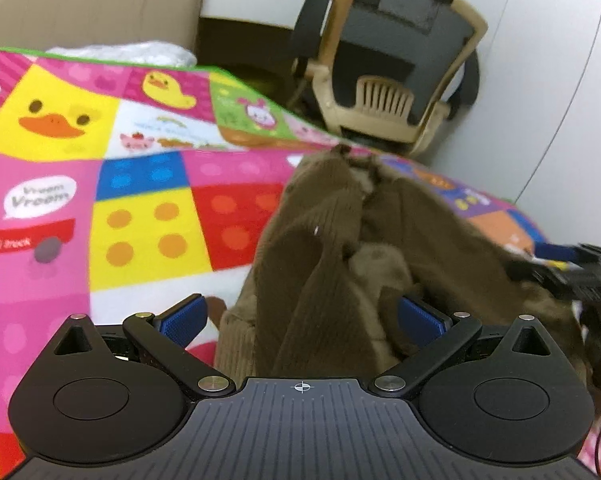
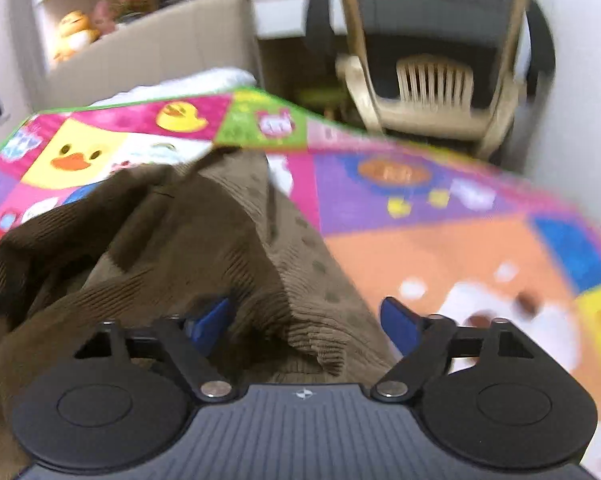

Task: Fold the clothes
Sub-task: 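Grasp the dress fabric with the left gripper while the right gripper grasps a sleeve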

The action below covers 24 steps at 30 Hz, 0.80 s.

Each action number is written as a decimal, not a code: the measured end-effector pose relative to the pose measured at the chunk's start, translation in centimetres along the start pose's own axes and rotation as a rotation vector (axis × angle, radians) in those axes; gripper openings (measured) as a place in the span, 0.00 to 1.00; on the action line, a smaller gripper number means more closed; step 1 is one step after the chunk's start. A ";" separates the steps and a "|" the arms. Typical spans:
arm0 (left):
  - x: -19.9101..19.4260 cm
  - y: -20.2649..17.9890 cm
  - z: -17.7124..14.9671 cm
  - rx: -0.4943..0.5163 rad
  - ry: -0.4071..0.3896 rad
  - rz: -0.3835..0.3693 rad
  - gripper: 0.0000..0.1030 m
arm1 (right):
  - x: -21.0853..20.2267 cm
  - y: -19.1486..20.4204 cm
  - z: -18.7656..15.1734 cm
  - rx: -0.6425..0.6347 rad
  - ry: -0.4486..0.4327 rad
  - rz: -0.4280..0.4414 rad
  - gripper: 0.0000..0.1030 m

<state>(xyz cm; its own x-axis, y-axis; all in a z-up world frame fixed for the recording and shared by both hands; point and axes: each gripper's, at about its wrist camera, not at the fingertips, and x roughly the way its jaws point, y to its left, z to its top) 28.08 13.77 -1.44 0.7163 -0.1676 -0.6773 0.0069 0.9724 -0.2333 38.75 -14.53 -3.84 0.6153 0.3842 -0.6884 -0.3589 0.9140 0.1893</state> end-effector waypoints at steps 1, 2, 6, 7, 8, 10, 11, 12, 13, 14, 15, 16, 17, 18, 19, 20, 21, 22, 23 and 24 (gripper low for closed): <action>0.4 0.1 -0.1 -0.006 0.023 -0.010 0.99 | 0.0 0.2 -0.2 -0.005 -0.011 -0.002 0.67; 0.8 0.2 -0.3 -0.009 0.044 -0.019 0.95 | -0.4 0.4 -0.6 -0.020 -0.016 0.002 0.59; 0.7 0.0 -1.0 0.013 0.069 0.029 0.69 | -2.6 1.7 -2.5 -0.067 -0.008 0.039 0.41; 0.4 0.0 -1.3 0.008 0.068 0.035 0.63 | -3.2 2.0 -3.1 -0.084 -0.004 0.043 0.41; -0.1 -0.1 -1.6 0.007 0.069 0.034 0.57 | -4.2 2.2 -3.9 -0.097 0.001 0.053 0.40; -1.5 -0.6 -2.8 0.017 0.079 0.013 0.50 | -6.3 2.6 -5.7 -0.124 0.012 0.077 0.40; -2.2 -0.8 -3.3 0.022 0.084 0.003 0.49 | -7.6 3.0 -6.9 -0.148 0.020 0.092 0.40; -2.9 -1.1 -4.0 0.029 0.092 -0.010 0.49 | -8.7 3.4 -7.8 -0.171 0.030 0.103 0.40; -3.7 -1.6 -4.9 0.043 0.107 -0.029 0.49 | -9.9 3.7 -8.8 -0.195 0.038 0.114 0.40; -4.9 -2.2 -6.2 0.066 0.127 -0.050 0.49 | -11.2 3.8 -9.9 -0.228 0.043 0.118 0.40; -6.0 -2.8 -7.4 0.094 0.145 -0.070 0.49 | -12.5 4.0 -11.0 -0.263 0.049 0.122 0.40; -7.3 -3.4 -8.7 0.129 0.160 -0.091 0.49 | -13.6 4.2 -11.8 -0.302 0.041 0.108 0.40; -8.6 -4.0 -10.0 0.159 0.176 -0.112 0.50 | -14.8 4.4 -12.4 -0.343 0.030 0.091 0.40; -9.7 -4.3 -10.9 0.177 0.186 -0.131 0.51 | -15.9 4.6 -13.1 -0.383 0.020 0.074 0.40; -10.7 -4.5 -11.4 0.184 0.188 -0.146 0.56 | -17.2 4.9 -13.5 -0.414 -0.004 0.061 0.40; -11.7 -4.7 -12.0 0.192 0.190 -0.160 0.61 | -18.7 5.2 -13.8 -0.434 -0.040 0.065 0.42; -12.7 -4.9 -12.3 0.199 0.182 -0.174 0.64 | -20.0 5.5 -13.8 -0.442 -0.065 0.093 0.46; -13.7 -5.2 -12.3 0.206 0.158 -0.188 0.74 | -21.3 5.8 -13.8 -0.448 -0.089 0.124 0.49; -14.5 -5.4 -12.2 0.217 0.132 -0.199 0.85 | -22.5 6.3 -13.9 -0.467 -0.105 0.180 0.58; -15.2 -5.8 -12.1 0.232 0.104 -0.205 0.89 | -23.6 7.1 -14.5 -0.499 -0.116 0.235 0.67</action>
<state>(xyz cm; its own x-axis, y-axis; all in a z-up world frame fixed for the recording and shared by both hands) 8.72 8.74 1.74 0.6086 -0.3682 -0.7029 0.3116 0.9255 -0.2151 11.52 -18.96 3.63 0.5418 0.6078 -0.5806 -0.7669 0.6402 -0.0454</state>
